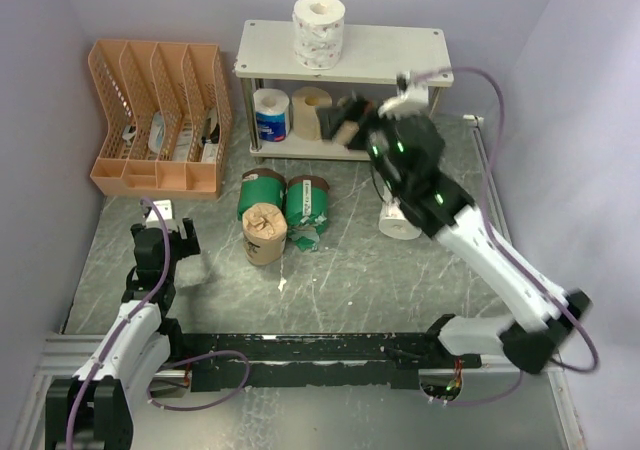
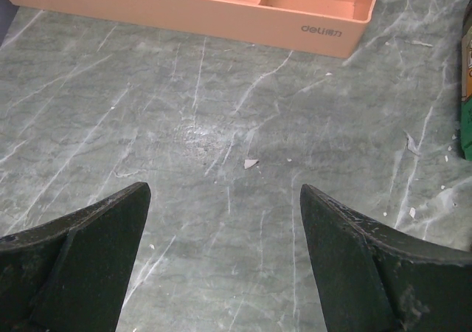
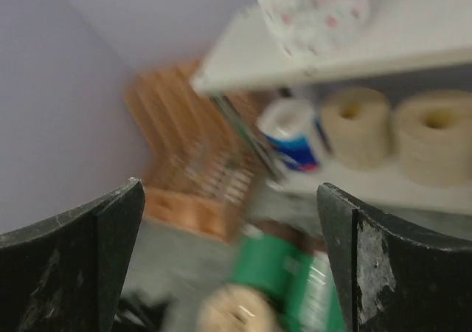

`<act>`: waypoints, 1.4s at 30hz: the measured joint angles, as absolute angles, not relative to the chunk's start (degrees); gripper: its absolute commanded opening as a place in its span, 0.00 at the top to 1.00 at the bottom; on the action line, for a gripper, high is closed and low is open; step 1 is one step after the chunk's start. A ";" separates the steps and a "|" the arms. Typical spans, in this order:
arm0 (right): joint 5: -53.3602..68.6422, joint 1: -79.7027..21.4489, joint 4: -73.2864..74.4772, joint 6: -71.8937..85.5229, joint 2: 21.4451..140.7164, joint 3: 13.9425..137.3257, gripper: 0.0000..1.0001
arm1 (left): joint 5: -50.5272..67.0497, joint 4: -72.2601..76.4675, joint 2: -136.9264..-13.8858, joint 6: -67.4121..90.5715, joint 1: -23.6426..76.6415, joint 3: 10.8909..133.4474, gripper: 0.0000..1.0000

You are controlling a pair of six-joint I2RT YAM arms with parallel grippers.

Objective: Place and organize the paper towels onto the shelf

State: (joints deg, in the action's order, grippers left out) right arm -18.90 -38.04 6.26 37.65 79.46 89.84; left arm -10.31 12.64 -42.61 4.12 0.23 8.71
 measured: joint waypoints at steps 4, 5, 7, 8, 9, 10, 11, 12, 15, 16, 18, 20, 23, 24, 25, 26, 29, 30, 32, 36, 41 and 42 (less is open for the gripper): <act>-23.90 -41.19 6.81 17.15 64.18 70.98 0.00 | -11.05 12.69 -42.15 4.10 1.45 8.51 0.06; -26.26 -40.82 7.81 12.86 63.09 68.99 0.00 | -11.29 12.67 -42.15 4.08 1.89 8.49 0.06; -29.26 -40.66 11.64 5.87 63.42 66.17 0.00 | -11.81 12.67 -42.15 3.84 3.40 8.40 0.06; -29.91 -40.84 13.93 3.33 64.07 65.01 0.01 | -12.05 12.67 -42.11 3.68 4.27 8.38 0.06; -30.46 -41.06 16.62 1.28 65.25 63.64 0.01 | -12.34 12.71 -42.06 3.62 4.95 8.29 0.06; -30.85 -41.21 18.85 -0.05 66.08 62.28 0.02 | -12.86 12.73 -41.93 3.44 5.76 8.14 0.06; -31.38 -41.39 21.30 -1.41 66.63 60.27 0.02 | -13.34 12.71 -41.76 3.38 6.44 8.01 0.06; -31.77 -41.50 23.81 -2.72 66.65 58.00 0.02 | -13.96 12.73 -41.56 3.29 7.25 7.79 0.06; -32.25 -41.50 29.15 -6.39 64.25 52.73 0.03 | -15.68 12.71 -40.75 2.98 9.39 7.31 0.06; -32.40 -41.50 30.79 -7.33 63.05 51.72 0.04 | -16.38 12.73 -40.49 2.85 10.04 7.18 0.06; -32.32 -41.47 32.73 -9.23 60.73 50.83 0.05 | -17.54 12.78 -39.86 2.55 11.35 6.87 0.06; -31.79 -41.47 32.88 -10.90 58.59 50.41 0.06 | -18.55 12.80 -39.31 2.20 12.60 6.57 0.06; -31.24 -41.23 32.64 -13.23 56.31 49.91 0.11 | -20.14 12.86 -38.46 1.89 14.15 6.22 0.06; -30.89 -40.97 32.40 -14.06 56.07 49.71 0.14 | -20.62 12.86 -38.15 1.87 14.52 6.09 0.06; -30.48 -40.64 32.10 -14.90 56.10 49.41 0.18 | -21.08 12.91 -37.85 1.87 14.92 5.93 0.06; -30.04 -40.27 31.70 -15.70 56.36 48.93 0.19 | -21.58 12.93 -37.54 1.83 15.31 5.80 0.06; -28.23 -37.95 30.65 -18.02 58.57 46.81 0.19 | -22.76 13.04 -36.93 1.69 16.27 5.72 0.06; -27.00 -36.34 30.68 -18.79 59.79 46.35 0.19 | -23.20 13.06 -36.69 1.72 16.56 5.67 0.06; -24.60 -32.73 30.70 -20.12 62.08 46.19 0.19 | -24.01 13.08 -36.40 1.69 17.02 5.52 0.06; -21.28 -26.72 29.76 -22.74 65.56 46.19 0.22 | -24.93 13.19 -36.10 1.69 17.61 5.30 0.06; -19.20 -26.00 27.94 -24.29 68.29 46.19 0.26 | -25.80 13.26 -35.88 1.69 17.85 5.06 0.06; -18.79 -25.96 27.44 -24.34 68.93 46.19 0.26 | -25.93 13.28 -35.88 1.72 17.85 5.06 0.06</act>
State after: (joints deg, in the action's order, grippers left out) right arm -18.79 -25.96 27.44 -24.34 68.93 46.19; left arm -25.93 13.28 -35.88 1.72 17.85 5.06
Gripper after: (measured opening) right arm 0.744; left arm 0.942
